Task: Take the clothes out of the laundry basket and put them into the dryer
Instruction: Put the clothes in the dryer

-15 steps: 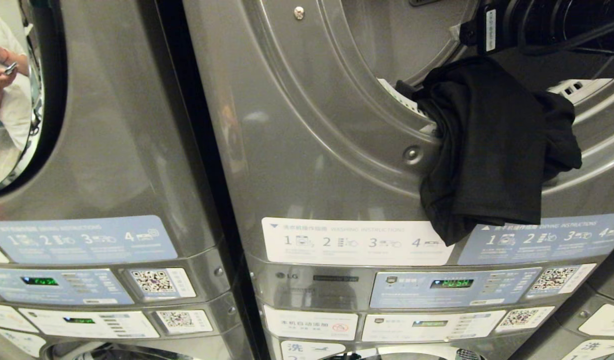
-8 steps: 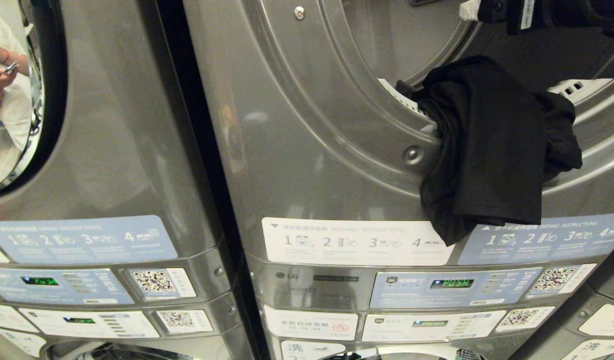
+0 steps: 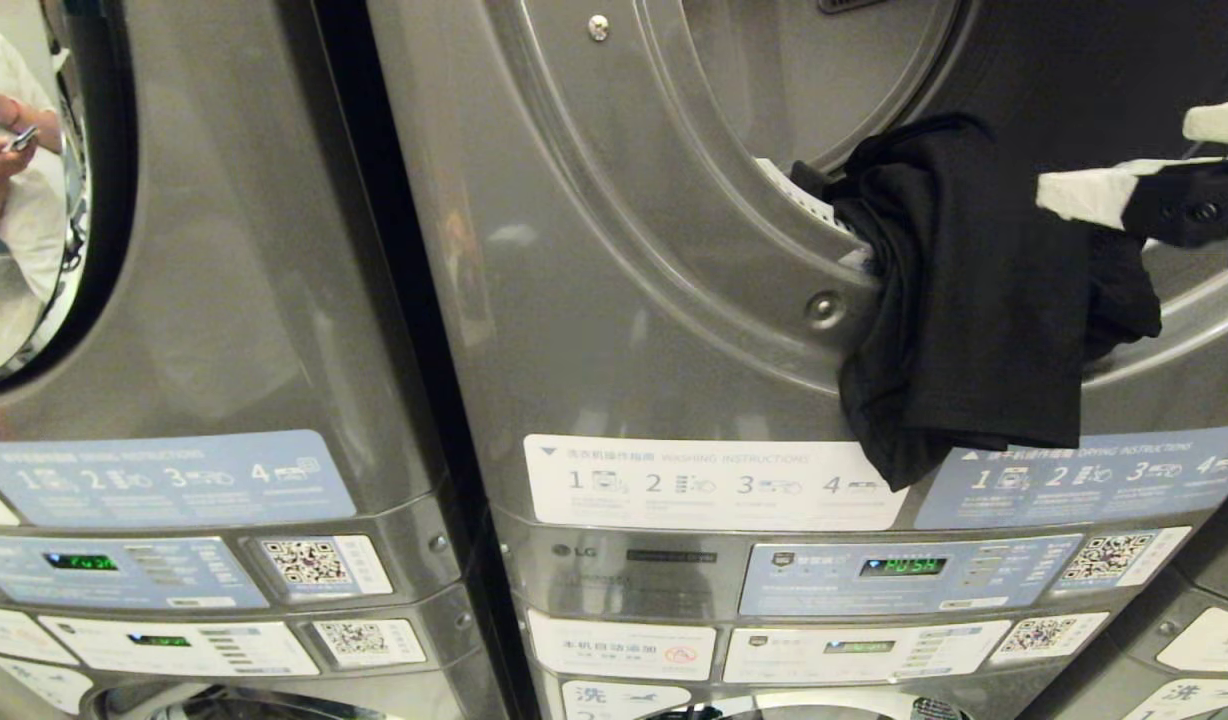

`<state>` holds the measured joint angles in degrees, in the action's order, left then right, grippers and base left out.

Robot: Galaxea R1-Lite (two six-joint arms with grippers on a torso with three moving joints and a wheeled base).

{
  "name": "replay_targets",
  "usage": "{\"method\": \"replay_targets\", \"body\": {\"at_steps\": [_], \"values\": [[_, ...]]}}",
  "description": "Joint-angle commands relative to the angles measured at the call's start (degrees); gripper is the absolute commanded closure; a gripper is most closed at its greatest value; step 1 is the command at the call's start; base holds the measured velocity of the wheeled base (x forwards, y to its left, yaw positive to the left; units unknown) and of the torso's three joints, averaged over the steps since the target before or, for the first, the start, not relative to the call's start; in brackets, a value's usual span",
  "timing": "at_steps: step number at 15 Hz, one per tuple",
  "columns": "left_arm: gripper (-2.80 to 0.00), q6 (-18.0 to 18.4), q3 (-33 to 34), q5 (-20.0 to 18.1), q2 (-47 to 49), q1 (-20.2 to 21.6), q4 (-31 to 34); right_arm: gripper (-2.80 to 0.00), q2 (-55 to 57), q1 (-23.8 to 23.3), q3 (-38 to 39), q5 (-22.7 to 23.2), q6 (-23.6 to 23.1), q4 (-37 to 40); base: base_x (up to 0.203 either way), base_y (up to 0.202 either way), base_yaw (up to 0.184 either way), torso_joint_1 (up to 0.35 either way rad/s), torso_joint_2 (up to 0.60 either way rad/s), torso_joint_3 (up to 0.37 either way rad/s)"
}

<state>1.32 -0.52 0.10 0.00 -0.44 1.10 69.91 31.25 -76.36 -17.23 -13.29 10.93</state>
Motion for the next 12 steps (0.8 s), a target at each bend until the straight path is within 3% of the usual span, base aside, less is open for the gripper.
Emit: {"method": "replay_targets", "body": {"at_steps": [1, 7, 12], "values": [[0.00, -0.17, 0.00, 0.07, 0.00, 0.00, 0.04, -2.80, -5.76, 0.35, 5.39, 0.01, 0.07, 0.05, 0.000, 0.000, 0.000, 0.000, 0.00, 0.000], [0.00, -0.26, 0.00, 0.07, 0.00, 0.00, -0.04, -2.80, -12.19, 0.39, 19.02, 0.14, 0.30, 0.03, 0.000, 0.000, 0.000, 0.000, 0.00, 0.000], [0.00, -0.26, -0.08, 0.07, 0.00, 0.00, -0.04, -2.80, -8.34, 0.43, 20.75, 0.25, 5.09, -0.22, 0.000, 0.000, 0.000, 0.000, 0.00, 0.000]]}}
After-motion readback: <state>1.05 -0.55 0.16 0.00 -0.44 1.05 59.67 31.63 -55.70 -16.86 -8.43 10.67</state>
